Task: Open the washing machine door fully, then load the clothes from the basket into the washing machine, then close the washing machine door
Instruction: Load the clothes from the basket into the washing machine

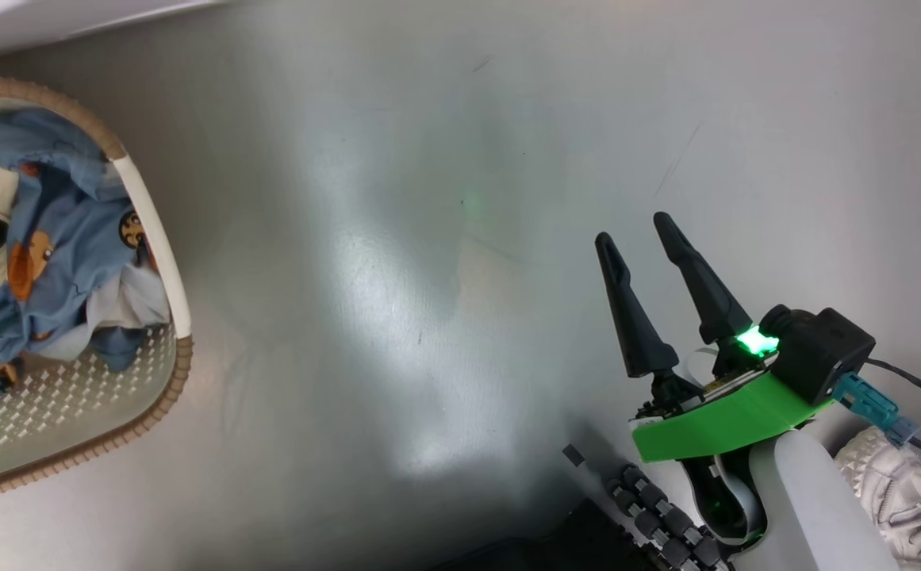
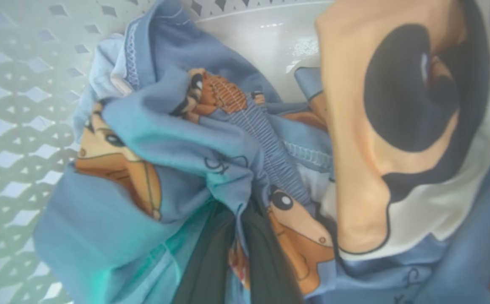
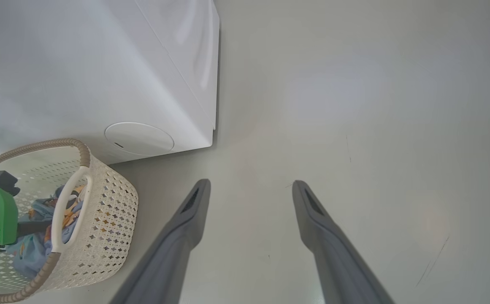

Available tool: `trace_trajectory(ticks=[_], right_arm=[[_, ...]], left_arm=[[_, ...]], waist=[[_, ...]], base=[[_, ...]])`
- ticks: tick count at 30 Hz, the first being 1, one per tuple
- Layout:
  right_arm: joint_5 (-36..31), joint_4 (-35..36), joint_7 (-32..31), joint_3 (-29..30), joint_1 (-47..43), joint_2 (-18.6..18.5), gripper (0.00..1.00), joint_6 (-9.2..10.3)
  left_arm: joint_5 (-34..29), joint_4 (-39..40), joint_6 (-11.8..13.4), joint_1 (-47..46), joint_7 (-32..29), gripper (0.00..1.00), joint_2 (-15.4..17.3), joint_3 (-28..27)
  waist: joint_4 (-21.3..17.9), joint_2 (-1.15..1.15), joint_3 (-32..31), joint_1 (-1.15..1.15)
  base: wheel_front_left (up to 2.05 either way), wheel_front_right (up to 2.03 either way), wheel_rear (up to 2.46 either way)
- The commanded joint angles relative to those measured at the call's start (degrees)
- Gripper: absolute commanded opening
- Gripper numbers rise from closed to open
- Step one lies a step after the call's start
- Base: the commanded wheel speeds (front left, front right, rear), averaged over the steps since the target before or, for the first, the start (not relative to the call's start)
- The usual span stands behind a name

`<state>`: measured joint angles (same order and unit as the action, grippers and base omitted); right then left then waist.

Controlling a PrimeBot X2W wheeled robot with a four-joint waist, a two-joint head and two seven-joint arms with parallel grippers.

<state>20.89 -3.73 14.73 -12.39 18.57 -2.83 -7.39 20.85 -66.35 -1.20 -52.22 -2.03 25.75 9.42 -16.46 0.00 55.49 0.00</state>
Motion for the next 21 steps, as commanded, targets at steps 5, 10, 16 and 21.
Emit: trace_trajectory(ticks=[5, 10, 16, 21], right_arm=[[0.2, 0.9, 0.3, -0.5, -2.5, 0.0, 1.00, -0.10], [-0.4, 0.6, 0.3, 0.3, -2.2, 0.0, 1.00, -0.10], [-1.6, 0.2, 0.3, 1.6, -2.0, 0.0, 1.00, -0.10], [-3.1, -0.4, 0.3, 2.9, -2.0, 0.0, 1.00, -0.10]], left_arm=[[-1.0, -0.6, -0.7, 2.2, 2.3, 0.00, 2.2, 0.2], [-0.6, -0.8, -1.9, 3.9, 5.8, 0.00, 1.0, 0.7], [0.6, -0.9, -3.2, 5.8, 9.7, 0.00, -0.5, 0.5], [1.4, -0.7, -4.0, 7.7, 13.5, 0.00, -2.2, 0.8]], waist=[[0.1, 0.00, -1.5, 0.00], [0.8, 0.00, -4.4, 0.00], [2.0, 0.00, -8.0, 0.00], [3.5, 0.00, -12.3, 0.00]], base=[[0.00, 0.00, 0.00], [0.00, 0.00, 0.00], [0.00, 0.00, 0.00], [0.00, 0.00, 0.00]])
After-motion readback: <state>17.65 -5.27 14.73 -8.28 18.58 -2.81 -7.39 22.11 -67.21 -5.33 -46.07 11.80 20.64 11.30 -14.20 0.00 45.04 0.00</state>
